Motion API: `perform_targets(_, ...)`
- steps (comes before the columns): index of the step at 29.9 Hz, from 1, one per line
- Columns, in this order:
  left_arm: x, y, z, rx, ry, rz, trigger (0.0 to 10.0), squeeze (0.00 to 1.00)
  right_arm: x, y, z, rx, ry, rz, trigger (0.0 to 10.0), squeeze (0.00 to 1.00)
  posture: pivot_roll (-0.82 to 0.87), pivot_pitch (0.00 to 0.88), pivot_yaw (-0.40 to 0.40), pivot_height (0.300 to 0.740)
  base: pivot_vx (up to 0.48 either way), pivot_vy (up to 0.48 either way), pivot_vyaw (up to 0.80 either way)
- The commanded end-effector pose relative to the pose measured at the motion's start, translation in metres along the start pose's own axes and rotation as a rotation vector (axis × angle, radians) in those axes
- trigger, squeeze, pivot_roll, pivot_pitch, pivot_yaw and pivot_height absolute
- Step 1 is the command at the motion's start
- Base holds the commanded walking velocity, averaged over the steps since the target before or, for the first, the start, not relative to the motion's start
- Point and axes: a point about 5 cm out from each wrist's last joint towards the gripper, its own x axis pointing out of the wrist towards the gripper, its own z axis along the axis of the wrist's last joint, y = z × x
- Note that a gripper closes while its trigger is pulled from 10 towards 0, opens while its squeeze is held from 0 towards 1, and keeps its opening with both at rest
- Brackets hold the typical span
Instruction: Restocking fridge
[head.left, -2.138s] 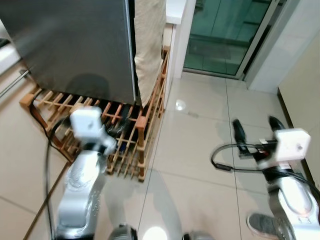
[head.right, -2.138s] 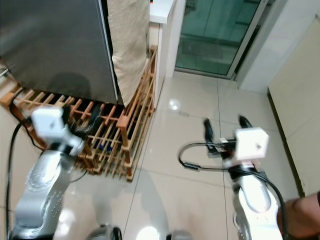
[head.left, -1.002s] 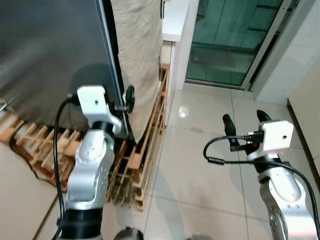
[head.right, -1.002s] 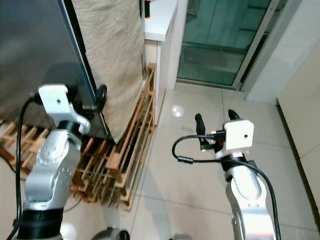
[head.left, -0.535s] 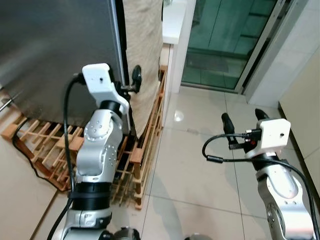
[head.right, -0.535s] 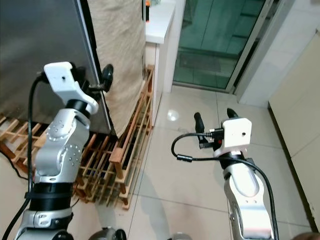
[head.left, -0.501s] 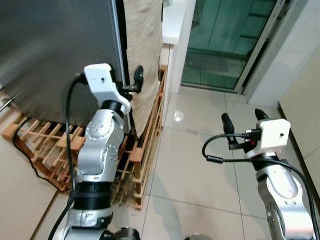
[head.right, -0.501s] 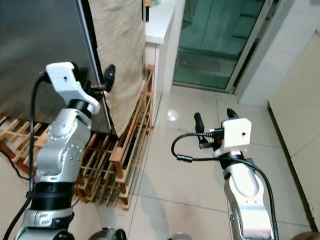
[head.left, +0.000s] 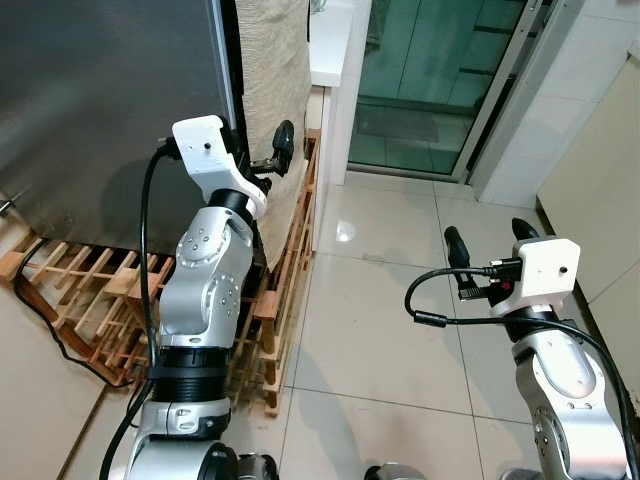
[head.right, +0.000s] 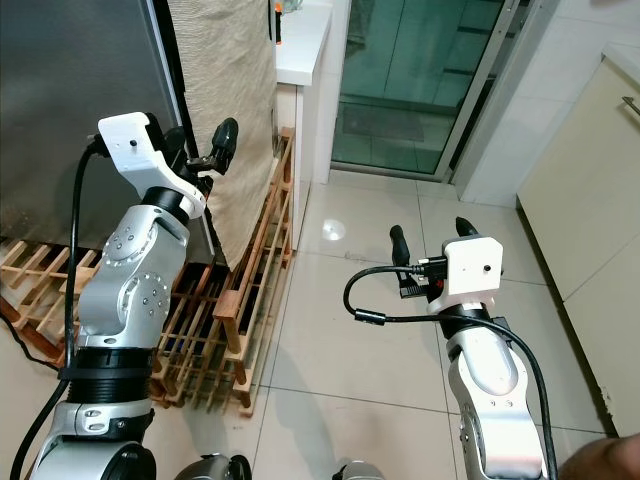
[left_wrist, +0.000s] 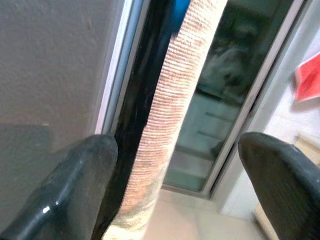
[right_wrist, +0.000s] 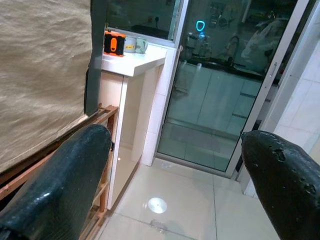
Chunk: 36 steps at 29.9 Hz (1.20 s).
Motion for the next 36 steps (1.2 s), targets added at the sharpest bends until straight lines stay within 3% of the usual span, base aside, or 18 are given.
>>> perform_targets(1,0.005,-0.002,-0.012,0.014,0.050,0.032,10.0,0.00,0.001,-0.003,0.004,-0.010,-0.021,-0.013,10.0,0.00,-0.22,0.074,0.011,0.740,0.000,0.000,0.00)
perform_targets(5,0.011,0.001,-0.020,-0.015,0.081,0.074,10.0,0.00,0.001,-0.007,0.004,-0.008,-0.025,-0.041,10.0,0.00,-0.23,0.070,0.015,0.740,0.000,0.000,0.00)
perform_targets(11,0.026,-0.016,-0.025,-0.049,0.096,0.032,10.0,0.00,0.007,-0.010,0.009,-0.021,-0.046,-0.050,10.0,0.00,-0.24,0.061,0.021,0.740,0.000,0.000,0.00)
perform_targets(15,0.030,-0.039,-0.025,-0.112,0.089,-0.066,10.0,0.00,0.010,-0.013,0.009,-0.019,-0.048,-0.061,10.0,0.00,-0.23,0.054,0.011,0.740,0.000,0.000,0.00)
perform_targets(19,0.031,-0.077,-0.019,-0.178,0.062,-0.284,10.0,0.00,0.016,-0.011,0.012,-0.019,-0.061,-0.048,10.0,0.00,-0.22,0.052,-0.009,0.740,0.000,0.000,0.00)
perform_targets(21,0.032,-0.083,-0.018,-0.185,0.059,-0.319,10.0,0.00,0.017,-0.011,0.011,-0.019,-0.061,-0.046,10.0,0.00,-0.21,0.051,-0.011,0.740,0.000,0.000,0.00)
perform_targets(22,0.032,-0.106,-0.015,-0.187,0.052,-0.432,10.0,0.00,0.018,-0.011,0.011,-0.020,-0.059,-0.038,10.0,0.00,-0.21,0.048,-0.019,0.740,0.000,0.000,0.00)
perform_targets(25,0.030,-0.123,-0.011,-0.169,0.038,-0.526,10.0,0.00,0.019,-0.010,0.011,-0.022,-0.059,-0.030,10.0,0.00,-0.22,0.042,-0.016,0.740,0.000,0.000,0.00)
perform_targets(29,0.032,-0.105,-0.014,-0.034,0.012,-0.391,10.0,0.00,0.022,-0.010,0.013,-0.020,-0.071,-0.031,10.0,0.00,-0.22,0.047,-0.013,0.740,0.000,0.000,0.00)
perform_targets(31,0.031,-0.097,-0.012,-0.068,0.002,-0.363,10.0,0.00,0.022,-0.010,0.014,-0.018,-0.073,-0.034,10.0,0.00,-0.21,0.051,-0.013,0.740,0.000,0.000,0.00)
perform_targets(36,0.031,-0.075,-0.004,-0.034,-0.053,-0.256,10.0,0.00,0.020,-0.009,0.011,-0.017,-0.065,-0.025,10.0,0.00,-0.21,0.068,-0.016,0.740,0.000,0.000,0.00)
